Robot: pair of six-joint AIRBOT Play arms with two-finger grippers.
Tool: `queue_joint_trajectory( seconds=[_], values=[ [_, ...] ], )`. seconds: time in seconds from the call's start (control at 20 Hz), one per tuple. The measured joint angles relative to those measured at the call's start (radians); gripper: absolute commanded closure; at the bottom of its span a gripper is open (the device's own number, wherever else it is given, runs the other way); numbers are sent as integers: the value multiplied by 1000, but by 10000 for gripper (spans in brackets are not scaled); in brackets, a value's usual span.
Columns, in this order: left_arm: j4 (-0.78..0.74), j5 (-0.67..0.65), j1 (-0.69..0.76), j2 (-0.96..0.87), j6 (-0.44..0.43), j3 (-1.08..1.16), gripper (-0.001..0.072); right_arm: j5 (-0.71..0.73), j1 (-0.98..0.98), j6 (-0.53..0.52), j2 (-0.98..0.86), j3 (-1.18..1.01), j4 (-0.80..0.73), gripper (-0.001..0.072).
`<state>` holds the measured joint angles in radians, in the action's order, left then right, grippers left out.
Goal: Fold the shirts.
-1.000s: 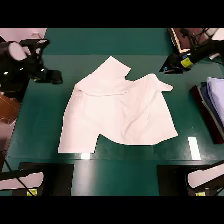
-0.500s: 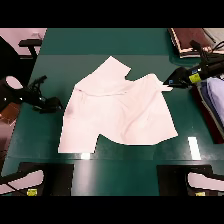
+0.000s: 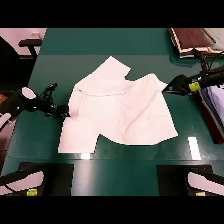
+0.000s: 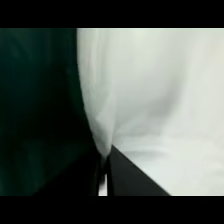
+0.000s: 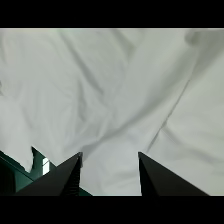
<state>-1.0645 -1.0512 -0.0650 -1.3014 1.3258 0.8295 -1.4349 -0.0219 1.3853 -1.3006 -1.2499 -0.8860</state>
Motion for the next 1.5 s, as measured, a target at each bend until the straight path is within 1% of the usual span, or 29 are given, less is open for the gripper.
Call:
queue_joint_trajectory(
  seconds=[0.15,0.25,0.3,0.35,0.4,0.5,0.6,0.65,0.8,0.85,0.9,0.95,1.0,1.05,1.2,1.3,1.5],
  values=[
    [4,-22,8,35,1,30,677,-12,59,4,54,106,-20,302],
    [6,-27,10,71,0,54,676,-16,118,33,114,212,-93,300],
    [5,-33,10,89,1,64,676,-23,151,51,149,272,-141,251],
    [6,-35,11,104,1,72,677,-28,183,68,181,329,-181,168],
    [7,-37,12,114,1,77,676,-31,215,75,210,385,-211,169],
    [9,-39,12,128,1,84,676,-38,269,94,263,497,-253,229],
    [15,-39,12,135,1,88,676,-30,298,103,296,591,-262,243],
    [19,-39,12,137,1,89,676,-16,306,105,303,630,-250,267],
    [27,-39,12,141,2,90,676,49,303,112,289,714,-198,283],
    [28,-39,12,142,2,91,676,73,289,113,275,726,-187,338],
    [29,-39,12,142,2,91,676,100,268,113,258,731,-177,484],
    [30,-39,12,142,2,91,677,127,246,113,243,730,-174,582],
    [31,-39,12,143,2,91,677,154,220,113,227,722,-169,660],
    [31,-40,12,146,2,91,677,174,197,113,215,708,-165,697],
    [31,-41,12,183,3,111,677,214,134,109,210,629,-164,697],
    [30,-42,12,236,7,164,677,220,116,104,249,539,-164,698],
    [27,-45,12,377,23,395,677,220,124,97,378,253,-161,698]
  ],
)
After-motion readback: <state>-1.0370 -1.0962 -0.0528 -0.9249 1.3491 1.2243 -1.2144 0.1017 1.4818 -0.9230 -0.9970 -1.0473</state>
